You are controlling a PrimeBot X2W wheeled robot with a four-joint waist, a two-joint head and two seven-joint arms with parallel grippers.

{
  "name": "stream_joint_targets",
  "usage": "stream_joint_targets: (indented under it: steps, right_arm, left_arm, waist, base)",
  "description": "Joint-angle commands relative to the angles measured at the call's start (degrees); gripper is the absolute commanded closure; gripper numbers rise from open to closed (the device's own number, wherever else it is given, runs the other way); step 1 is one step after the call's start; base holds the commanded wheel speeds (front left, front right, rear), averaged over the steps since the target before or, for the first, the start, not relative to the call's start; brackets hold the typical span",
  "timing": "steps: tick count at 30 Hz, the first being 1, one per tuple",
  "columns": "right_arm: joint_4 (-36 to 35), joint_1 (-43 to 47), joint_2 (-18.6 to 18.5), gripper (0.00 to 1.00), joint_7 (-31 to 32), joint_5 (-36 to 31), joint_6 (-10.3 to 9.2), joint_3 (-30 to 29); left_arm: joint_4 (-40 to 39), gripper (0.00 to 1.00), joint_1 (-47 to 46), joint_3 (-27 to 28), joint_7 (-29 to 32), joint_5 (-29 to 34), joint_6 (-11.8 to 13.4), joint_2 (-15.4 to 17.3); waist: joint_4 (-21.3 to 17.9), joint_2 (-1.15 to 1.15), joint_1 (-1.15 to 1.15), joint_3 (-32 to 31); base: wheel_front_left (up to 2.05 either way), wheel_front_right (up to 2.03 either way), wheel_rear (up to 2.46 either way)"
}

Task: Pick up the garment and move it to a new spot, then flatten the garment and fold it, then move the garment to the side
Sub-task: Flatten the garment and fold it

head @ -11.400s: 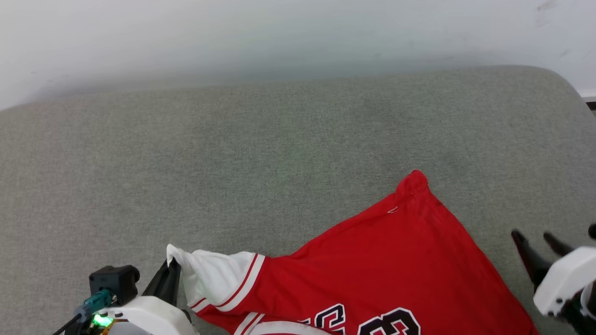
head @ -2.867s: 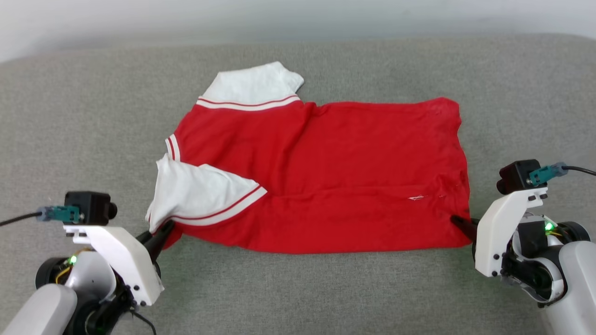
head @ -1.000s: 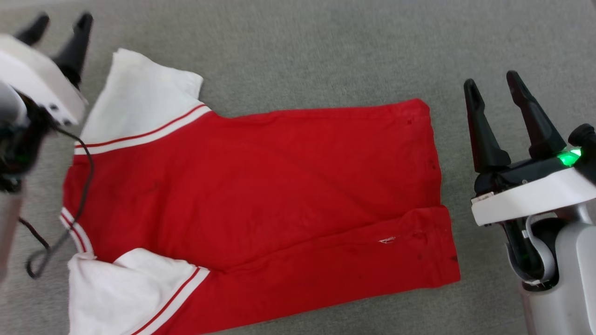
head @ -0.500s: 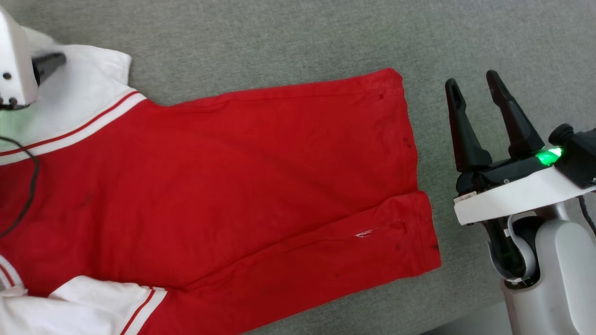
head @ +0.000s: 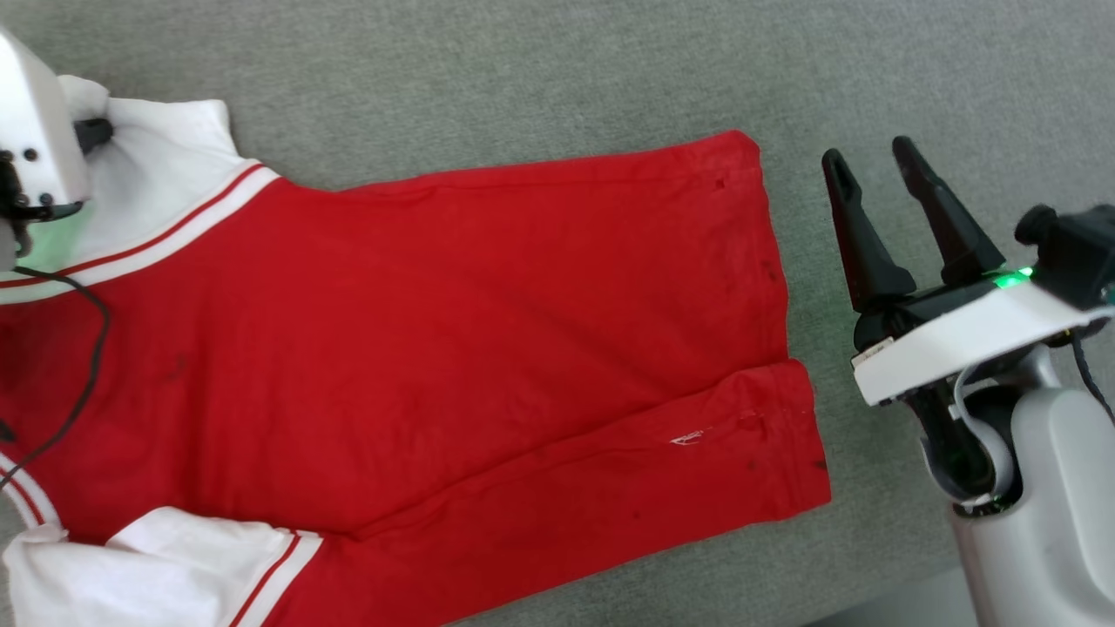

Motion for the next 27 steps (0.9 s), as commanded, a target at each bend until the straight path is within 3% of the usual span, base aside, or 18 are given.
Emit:
stream_joint_targets:
  steps: [1, 12, 24, 25, 26, 27]
  right_arm:
    - [0.9, -1.5, -0.6, 0.00, 1.3, 1.2, -0.02, 0.0]
    - [14.9, -11.1, -8.2, 0.00, 23.8, 7.5, -0.02, 1.4]
    - [27.5, -18.3, -10.1, 0.00, 44.2, 9.2, -0.02, 7.2]
    - [28.5, -18.3, -10.0, 0.59, 45.8, 9.0, -0.03, 7.6]
    - [28.9, -18.4, -10.0, 0.92, 46.5, 9.0, -0.03, 7.8]
    - [29.2, -18.7, -10.0, 1.00, 47.1, 9.1, -0.03, 8.0]
  left_arm:
    - [1.9, 1.00, 3.8, -2.2, 0.0, 0.2, -0.6, -2.1]
    - [1.1, 1.00, -2.4, -3.2, -8.3, 2.6, -5.1, -7.0]
    - [-2.5, 1.00, -3.8, -4.4, -12.6, 2.9, -8.0, -10.1]
    - [-2.8, 1.00, -3.5, -4.4, -13.0, 2.7, -8.2, -10.1]
    - [-3.0, 1.00, -3.3, -4.3, -13.5, 2.7, -8.5, -10.2]
    - [-3.1, 1.00, -3.0, -4.2, -14.0, 2.7, -8.6, -10.1]
  waist:
    - [0.9, 0.00, 0.00, -1.0]
    - [8.0, 0.00, 0.00, -4.8]
    - [12.8, 0.00, 0.00, -3.1]
    - [13.0, 0.00, 0.00, -3.1]
    - [13.2, 0.00, 0.00, -3.1]
    - [13.4, 0.00, 0.00, -3.2]
  base:
    - [0.00, 0.00, 0.00]
    - [0.00, 0.00, 0.00]
    - [0.00, 0.00, 0.00]
    - [0.00, 0.00, 0.00]
    - [0.00, 0.00, 0.00]
    - [0.00, 0.00, 0.00]
